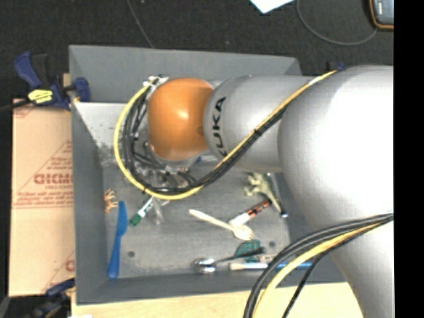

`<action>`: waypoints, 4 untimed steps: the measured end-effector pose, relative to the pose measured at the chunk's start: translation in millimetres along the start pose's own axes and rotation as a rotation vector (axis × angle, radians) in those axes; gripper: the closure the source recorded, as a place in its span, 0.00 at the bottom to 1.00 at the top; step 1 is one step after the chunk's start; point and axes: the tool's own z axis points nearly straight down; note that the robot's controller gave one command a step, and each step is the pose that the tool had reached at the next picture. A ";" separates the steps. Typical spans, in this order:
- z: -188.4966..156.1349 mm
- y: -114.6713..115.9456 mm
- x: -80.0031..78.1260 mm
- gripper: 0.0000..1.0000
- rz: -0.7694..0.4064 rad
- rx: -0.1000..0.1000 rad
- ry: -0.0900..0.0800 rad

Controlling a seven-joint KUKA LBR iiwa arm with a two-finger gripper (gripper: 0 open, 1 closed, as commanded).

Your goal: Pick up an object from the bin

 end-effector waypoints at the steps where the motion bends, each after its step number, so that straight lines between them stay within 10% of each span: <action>1: -44.8 -12.1 -0.2 0.00 0.096 0.000 -0.009; 3: 8.4 -28.0 11.7 0.00 -0.226 0.003 -0.010; 4: 8.7 -8.9 1.0 1.00 -0.052 -0.001 -0.008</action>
Offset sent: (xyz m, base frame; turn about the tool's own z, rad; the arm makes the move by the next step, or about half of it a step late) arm -0.0003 -0.0034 -0.0119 -0.0256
